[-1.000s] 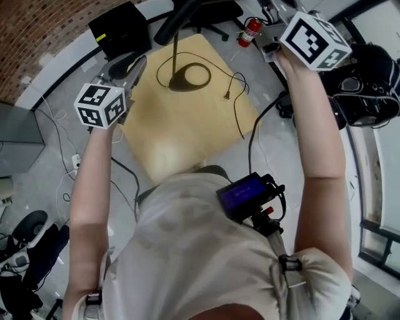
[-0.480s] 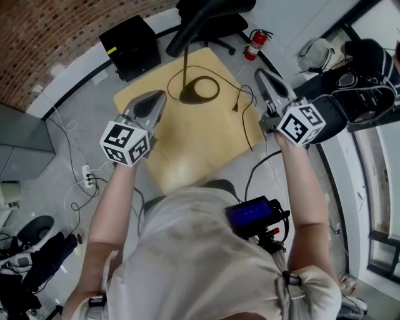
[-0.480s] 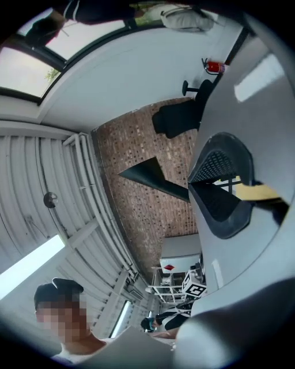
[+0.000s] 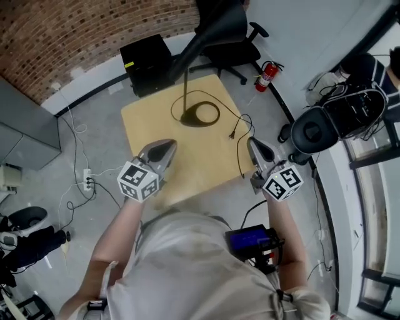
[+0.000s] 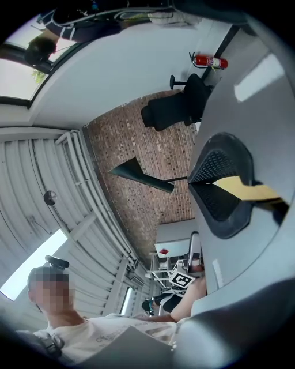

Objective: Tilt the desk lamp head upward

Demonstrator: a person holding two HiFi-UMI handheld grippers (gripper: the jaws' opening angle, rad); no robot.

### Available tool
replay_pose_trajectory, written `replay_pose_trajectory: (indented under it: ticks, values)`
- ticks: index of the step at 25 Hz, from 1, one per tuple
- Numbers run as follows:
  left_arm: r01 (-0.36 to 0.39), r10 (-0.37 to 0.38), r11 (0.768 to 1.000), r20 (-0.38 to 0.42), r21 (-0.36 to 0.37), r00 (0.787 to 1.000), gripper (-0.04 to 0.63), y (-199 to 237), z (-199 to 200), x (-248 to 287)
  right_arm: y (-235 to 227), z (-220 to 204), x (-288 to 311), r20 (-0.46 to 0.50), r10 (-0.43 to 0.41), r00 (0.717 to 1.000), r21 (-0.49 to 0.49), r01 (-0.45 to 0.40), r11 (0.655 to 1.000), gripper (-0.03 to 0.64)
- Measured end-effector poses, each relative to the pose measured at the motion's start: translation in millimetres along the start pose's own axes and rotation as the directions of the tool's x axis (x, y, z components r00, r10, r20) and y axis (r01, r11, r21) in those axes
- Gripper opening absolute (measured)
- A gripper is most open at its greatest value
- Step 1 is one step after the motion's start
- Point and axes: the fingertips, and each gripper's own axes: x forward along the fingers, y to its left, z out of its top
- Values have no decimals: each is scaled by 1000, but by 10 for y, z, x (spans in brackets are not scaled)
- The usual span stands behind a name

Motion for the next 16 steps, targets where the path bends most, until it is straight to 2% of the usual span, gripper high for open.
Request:
replay_pose_trajectory:
  ticks: [4, 9, 16]
  values:
    - [-37, 37, 999, -3, -26, 999, 2, -181, -51, 20, -9, -69, -82, -12, 49, 999, -2, -49, 999, 14]
    - [-88, 88, 994, 2, -62, 996, 2, -454, -135, -41, -49, -209, -269, -18, 60, 998, 17, -59, 998, 14]
    - [-110, 107, 991, -43, -74, 993, 2, -828, -429, -216, 50, -297, -580, 7, 76, 997, 60, -76, 995, 14]
